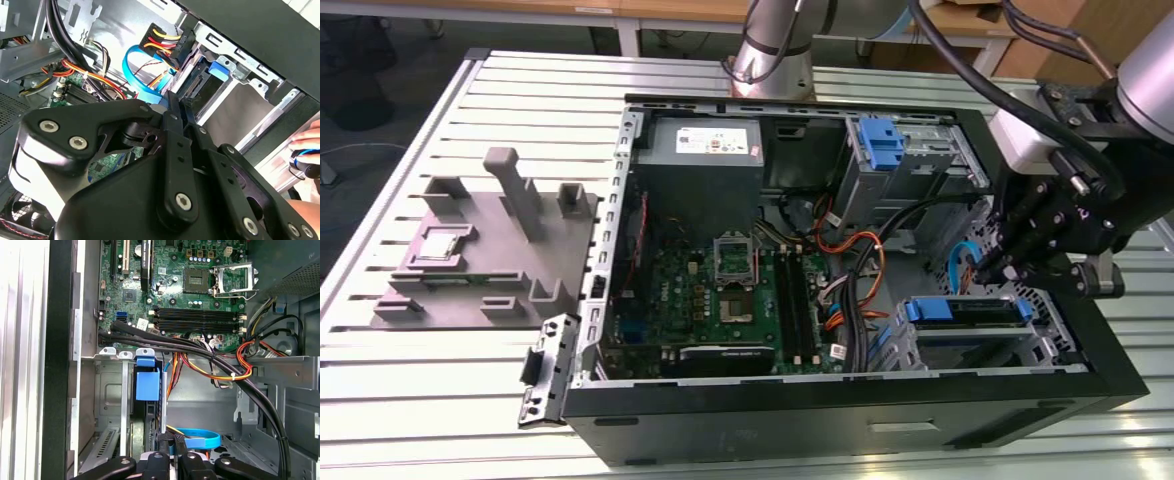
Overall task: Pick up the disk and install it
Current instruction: 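Insert the first disk wire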
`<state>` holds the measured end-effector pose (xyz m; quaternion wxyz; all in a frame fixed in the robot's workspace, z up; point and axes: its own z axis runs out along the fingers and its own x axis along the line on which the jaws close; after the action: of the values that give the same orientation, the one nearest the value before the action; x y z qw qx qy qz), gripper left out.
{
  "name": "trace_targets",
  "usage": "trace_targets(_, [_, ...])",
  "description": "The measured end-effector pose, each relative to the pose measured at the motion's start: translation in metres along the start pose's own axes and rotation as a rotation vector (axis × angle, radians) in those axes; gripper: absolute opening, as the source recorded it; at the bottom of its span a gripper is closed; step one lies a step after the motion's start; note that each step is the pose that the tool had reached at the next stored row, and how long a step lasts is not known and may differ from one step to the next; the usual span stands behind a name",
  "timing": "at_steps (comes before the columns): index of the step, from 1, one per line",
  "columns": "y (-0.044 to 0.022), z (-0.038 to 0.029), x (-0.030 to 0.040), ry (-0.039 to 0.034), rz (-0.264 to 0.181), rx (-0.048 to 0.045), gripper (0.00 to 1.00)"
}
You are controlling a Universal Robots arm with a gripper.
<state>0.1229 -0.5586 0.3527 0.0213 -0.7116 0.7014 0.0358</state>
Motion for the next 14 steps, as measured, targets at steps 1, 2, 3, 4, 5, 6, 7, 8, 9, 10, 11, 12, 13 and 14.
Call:
trace_targets(1, [0.0011,0.0000,0.0001,-0.0001,-0.001,0.0038,0.16])
trace_targets(2, [0.0022,0.0000,0.0003,-0.0001,-0.002,0.0076,0.16])
trace_targets(3, [0.0031,0.0000,0.0007,-0.0002,-0.002,0.0114,0.16])
trace_targets(4, [0.0038,0.0001,0.0013,-0.0002,-0.003,0.0155,0.16])
trace_targets(5, [0.0044,0.0002,0.0018,-0.0001,-0.004,0.0196,0.16])
trace_targets(6, [0.0050,0.0004,0.0025,-0.0001,-0.005,0.0237,0.16])
trace_targets(7, [0.0056,0.0007,0.0031,-0.0001,-0.007,0.0283,0.16])
trace_targets(8, [0.0063,0.0009,0.0039,0.0001,-0.008,0.0323,0.16])
trace_targets(9, [0.0069,0.0012,0.0047,0.0002,-0.009,0.0355,0.16])
trace_targets(10, [0.0073,0.0016,0.0054,0.0002,-0.010,0.0384,0.16])
trace_targets(11, [0.0079,0.0021,0.0061,0.0001,-0.010,0.0409,0.16])
trace_targets(12, [0.0086,0.0024,0.0066,0.0001,-0.011,0.0422,0.16])
trace_targets(13, [0.0093,0.0028,0.0072,0.0001,-0.011,0.0428,0.16])
trace_targets(14, [0.0098,0.0031,0.0076,0.0002,-0.012,0.0431,0.16])
